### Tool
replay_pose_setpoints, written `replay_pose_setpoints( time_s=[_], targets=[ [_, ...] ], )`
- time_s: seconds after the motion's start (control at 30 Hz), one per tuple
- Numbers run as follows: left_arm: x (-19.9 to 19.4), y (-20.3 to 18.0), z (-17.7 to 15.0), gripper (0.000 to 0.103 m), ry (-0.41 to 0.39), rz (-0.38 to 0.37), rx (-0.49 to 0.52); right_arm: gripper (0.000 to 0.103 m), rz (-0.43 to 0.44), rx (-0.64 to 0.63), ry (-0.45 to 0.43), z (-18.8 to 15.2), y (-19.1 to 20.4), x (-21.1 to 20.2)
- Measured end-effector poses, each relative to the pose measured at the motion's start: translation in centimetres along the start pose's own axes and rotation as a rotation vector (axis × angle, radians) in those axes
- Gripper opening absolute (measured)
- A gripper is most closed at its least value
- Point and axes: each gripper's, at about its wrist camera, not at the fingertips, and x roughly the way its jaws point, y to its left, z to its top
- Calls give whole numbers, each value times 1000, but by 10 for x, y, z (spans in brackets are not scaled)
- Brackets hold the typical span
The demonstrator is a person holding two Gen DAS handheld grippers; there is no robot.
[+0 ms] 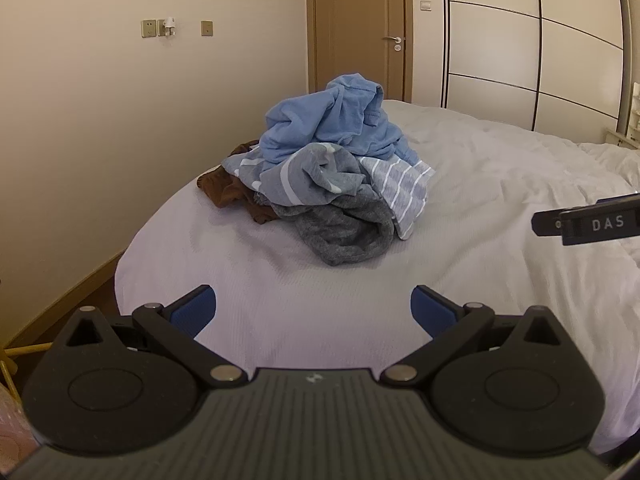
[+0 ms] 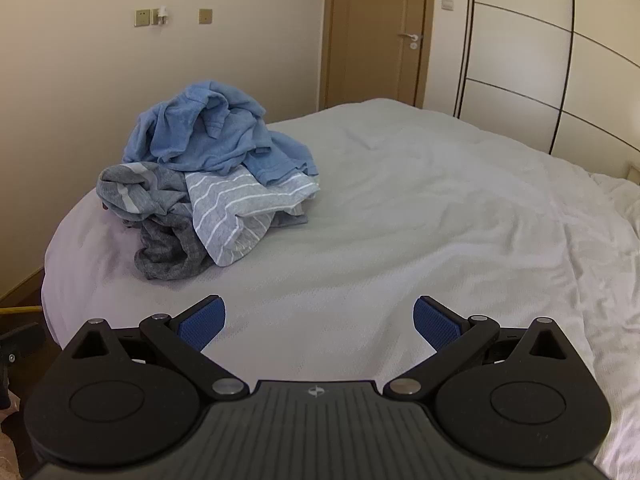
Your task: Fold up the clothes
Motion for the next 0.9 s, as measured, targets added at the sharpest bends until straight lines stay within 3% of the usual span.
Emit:
replay_pose_setpoints(
  time_s=[0.37, 0.63, 0.9],
  targets=[
    [12, 3, 14, 102, -33, 14, 68, 103, 14, 0, -5, 9, 5, 14],
    [36, 11, 62, 102, -132, 19, 126, 103, 37, -58, -101, 35, 8, 20],
    [65, 16, 93, 102, -169, 6, 130, 103, 51, -70, -147, 69, 14, 42]
  ],
)
